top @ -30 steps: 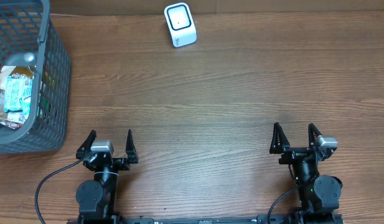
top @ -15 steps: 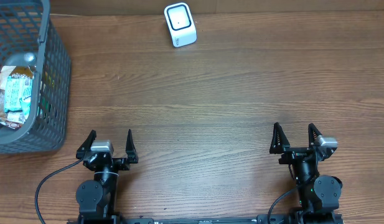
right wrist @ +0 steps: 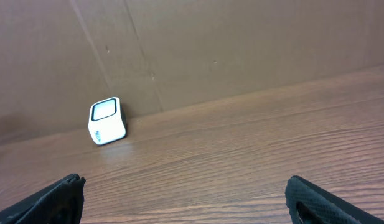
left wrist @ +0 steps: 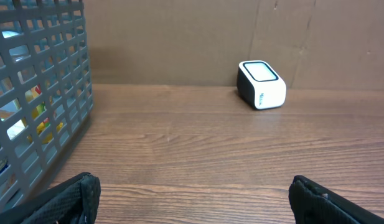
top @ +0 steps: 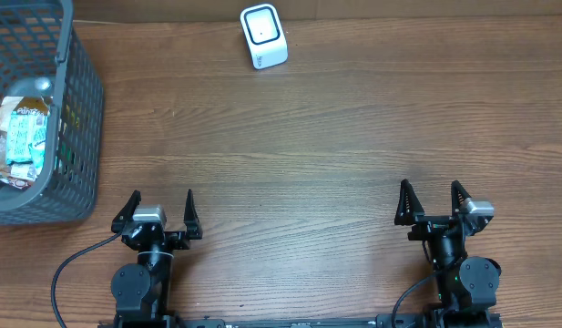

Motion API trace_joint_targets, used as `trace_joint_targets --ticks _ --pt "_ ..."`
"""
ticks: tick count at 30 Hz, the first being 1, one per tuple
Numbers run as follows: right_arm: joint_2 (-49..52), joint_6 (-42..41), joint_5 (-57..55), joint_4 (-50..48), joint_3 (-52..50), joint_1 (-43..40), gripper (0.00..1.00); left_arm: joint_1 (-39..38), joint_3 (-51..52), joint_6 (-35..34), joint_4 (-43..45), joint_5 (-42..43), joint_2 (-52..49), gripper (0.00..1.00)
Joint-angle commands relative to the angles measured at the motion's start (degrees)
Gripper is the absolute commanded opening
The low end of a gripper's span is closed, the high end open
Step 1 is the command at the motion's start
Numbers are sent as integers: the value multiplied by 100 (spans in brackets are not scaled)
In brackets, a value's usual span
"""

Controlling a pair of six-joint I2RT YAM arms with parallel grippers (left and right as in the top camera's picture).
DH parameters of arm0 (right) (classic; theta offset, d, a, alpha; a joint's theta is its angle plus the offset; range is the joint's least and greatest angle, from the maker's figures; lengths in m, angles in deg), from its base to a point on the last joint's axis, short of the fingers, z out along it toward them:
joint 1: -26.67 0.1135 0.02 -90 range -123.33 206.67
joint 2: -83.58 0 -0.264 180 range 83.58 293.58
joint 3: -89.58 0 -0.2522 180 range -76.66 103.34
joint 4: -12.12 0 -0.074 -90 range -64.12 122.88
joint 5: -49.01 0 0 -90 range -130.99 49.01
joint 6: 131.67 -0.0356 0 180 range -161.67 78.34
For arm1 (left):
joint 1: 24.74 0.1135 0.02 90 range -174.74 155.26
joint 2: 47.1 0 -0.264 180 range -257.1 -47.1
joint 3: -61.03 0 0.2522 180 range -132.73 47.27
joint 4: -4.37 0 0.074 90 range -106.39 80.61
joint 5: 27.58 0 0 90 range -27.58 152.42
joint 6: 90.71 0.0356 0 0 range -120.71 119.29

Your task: Scan the item barcode

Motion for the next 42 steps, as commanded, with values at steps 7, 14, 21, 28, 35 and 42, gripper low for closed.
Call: trace_joint_targets --ticks 7,14,21,28,35,42 --pt "-50 26 13 -33 -57 -22 100 24 0 114 601 745 61 100" --pt "-50 26 13 -33 -57 -22 100 24 -1357 127 1495 914 -11 99" --pt "-50 26 13 -33 -57 -22 100 24 -3687 146 1167 1019 -951 100" --pt "-50 26 13 -33 -57 -22 100 26 -6557 946 -522 564 -3060 100" --pt "-50 26 13 -33 -57 -22 100 26 -11193 1113 -4266 229 -6288 100" --pt "-50 26 13 -33 -57 -22 100 26 -14622 1110 -6522 382 -8915 100"
